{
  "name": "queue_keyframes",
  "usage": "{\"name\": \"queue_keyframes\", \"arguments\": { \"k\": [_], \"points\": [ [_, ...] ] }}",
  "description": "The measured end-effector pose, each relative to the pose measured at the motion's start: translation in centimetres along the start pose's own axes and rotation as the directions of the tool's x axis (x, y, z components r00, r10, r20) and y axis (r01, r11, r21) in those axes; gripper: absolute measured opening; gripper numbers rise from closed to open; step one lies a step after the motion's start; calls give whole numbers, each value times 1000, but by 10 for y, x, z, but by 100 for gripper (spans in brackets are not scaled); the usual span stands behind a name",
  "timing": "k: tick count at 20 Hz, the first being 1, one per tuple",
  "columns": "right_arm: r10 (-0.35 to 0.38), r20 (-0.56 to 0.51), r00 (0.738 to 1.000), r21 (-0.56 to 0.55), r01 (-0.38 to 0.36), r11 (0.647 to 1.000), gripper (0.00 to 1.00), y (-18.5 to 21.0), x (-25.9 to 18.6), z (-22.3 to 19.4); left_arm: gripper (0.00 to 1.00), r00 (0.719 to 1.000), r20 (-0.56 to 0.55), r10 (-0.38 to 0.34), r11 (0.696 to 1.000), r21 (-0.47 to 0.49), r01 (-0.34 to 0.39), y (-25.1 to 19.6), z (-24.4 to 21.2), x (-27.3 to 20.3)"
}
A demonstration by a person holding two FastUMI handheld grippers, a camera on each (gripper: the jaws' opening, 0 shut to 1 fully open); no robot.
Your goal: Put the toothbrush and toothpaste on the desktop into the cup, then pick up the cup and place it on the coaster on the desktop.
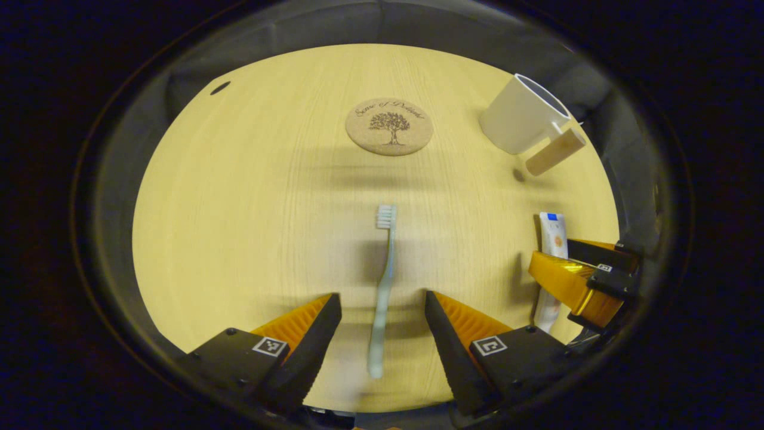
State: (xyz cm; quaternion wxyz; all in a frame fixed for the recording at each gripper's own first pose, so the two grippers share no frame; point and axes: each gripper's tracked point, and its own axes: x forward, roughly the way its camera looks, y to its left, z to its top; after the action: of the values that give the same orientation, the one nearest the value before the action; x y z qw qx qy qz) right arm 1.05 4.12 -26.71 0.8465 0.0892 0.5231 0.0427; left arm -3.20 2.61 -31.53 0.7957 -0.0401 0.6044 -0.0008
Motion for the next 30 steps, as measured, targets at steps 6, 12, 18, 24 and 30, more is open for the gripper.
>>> {"name": "queue_keyframes", "arguments": {
  "k": [6,12,18,24,30],
  "points": [
    [-21,-45,999,-14,20,1000,83,-6,4,-7,83,999,2,52,997,62,-52,2,2,3],
    [-48,-45,998,1,48,999,49,-15,0,-11,36,997,53,51,996,64,-54,2,6,5],
    [-16,-14,1000,30,17,999,37,-20,6,-9,13,995,101,27,995,92,-37,4,4,2],
    [43,25,999,65,-45,997,24,-15,2,-5,9,992,127,27,990,136,-44,5,5,-1],
    [104,146,984,74,-116,990,24,-13,-17,11,8,975,221,2,992,120,-29,3,13,-16]
  ]
}}
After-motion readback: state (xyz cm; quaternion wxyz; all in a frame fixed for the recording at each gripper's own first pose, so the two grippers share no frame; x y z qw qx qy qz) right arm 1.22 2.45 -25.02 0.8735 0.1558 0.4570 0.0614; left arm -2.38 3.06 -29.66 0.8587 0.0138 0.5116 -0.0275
